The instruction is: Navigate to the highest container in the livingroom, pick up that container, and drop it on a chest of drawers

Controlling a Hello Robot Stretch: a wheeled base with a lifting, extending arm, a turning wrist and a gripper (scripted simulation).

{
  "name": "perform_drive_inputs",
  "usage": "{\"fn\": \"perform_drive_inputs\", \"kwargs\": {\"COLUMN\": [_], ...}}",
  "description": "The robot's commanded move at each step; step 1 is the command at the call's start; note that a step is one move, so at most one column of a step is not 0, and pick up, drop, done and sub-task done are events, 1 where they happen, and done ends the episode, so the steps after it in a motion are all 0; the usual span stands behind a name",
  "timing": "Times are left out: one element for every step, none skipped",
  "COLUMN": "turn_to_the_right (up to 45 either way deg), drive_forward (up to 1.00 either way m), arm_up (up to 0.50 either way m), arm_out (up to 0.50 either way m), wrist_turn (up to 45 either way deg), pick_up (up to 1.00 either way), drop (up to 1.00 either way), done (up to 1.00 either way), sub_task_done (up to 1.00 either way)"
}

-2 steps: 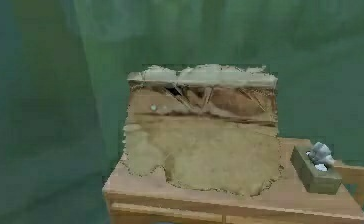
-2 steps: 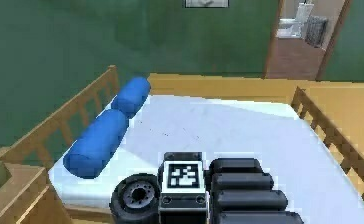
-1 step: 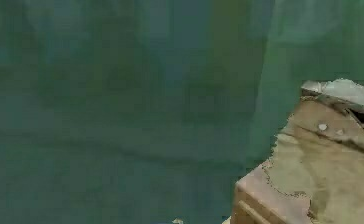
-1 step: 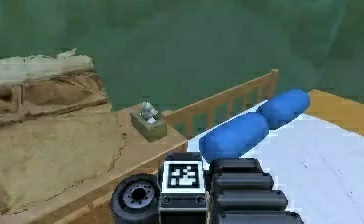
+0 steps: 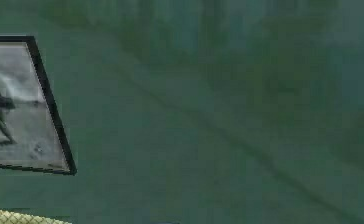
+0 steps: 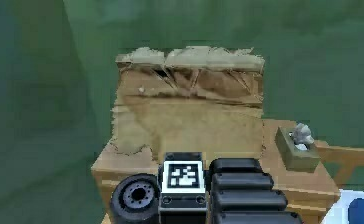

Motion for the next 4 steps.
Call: {"fn": "perform_drive_inputs", "kwargs": {"turn_to_the_right": [-45.0,-15.0,45.0,45.0], "drive_forward": [0.00,0.00,0.00,0.00], "arm_up": [0.00,0.00,0.00,0.00], "arm_out": [0.00,0.00,0.00,0.00], "wrist_turn": [0.0,0.0,0.0,0.0], "pick_up": [0.00,0.00,0.00,0.00], "drop": [0.00,0.00,0.00,0.00], "done": [0.00,0.00,0.00,0.00], "sub_task_done": [0.00,0.00,0.00,0.00]}}
